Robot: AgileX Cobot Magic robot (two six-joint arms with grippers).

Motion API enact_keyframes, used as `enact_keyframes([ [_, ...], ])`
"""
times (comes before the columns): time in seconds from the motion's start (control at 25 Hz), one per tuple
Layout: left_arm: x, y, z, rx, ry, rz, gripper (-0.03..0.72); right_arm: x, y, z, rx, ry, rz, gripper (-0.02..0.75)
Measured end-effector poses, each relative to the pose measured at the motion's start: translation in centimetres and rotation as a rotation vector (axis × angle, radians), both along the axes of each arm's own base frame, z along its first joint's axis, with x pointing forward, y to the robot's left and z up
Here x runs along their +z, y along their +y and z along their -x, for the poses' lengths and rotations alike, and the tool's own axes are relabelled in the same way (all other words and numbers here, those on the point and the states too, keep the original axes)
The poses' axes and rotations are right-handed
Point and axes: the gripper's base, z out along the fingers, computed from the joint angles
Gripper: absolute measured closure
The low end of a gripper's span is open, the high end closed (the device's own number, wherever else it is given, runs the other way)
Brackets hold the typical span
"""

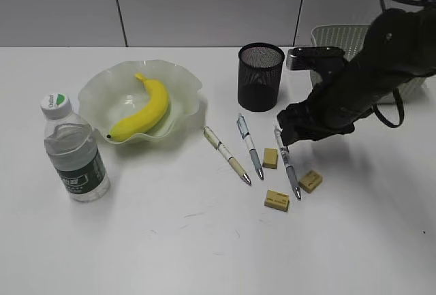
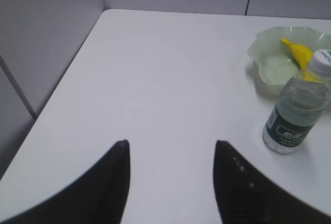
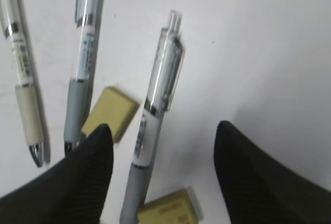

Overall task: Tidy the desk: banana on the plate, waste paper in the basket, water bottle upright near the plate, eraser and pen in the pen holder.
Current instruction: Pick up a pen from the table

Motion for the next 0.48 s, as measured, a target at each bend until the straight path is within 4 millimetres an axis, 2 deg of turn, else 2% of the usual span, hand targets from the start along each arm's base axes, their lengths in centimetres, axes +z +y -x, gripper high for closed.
enact_keyframes([
  [0.28, 0.0, 0.0, 0.0, 0.000, 0.000, 0.000, 0.330, -0.7, 1.8, -4.2, -0.059, 0.068, 0.008, 0.308],
  [0.48, 0.0, 0.0, 0.0, 0.000, 0.000, 0.000, 0.360, -2.0, 3.4, -5.8, -0.052, 0.123, 0.075, 0.325],
])
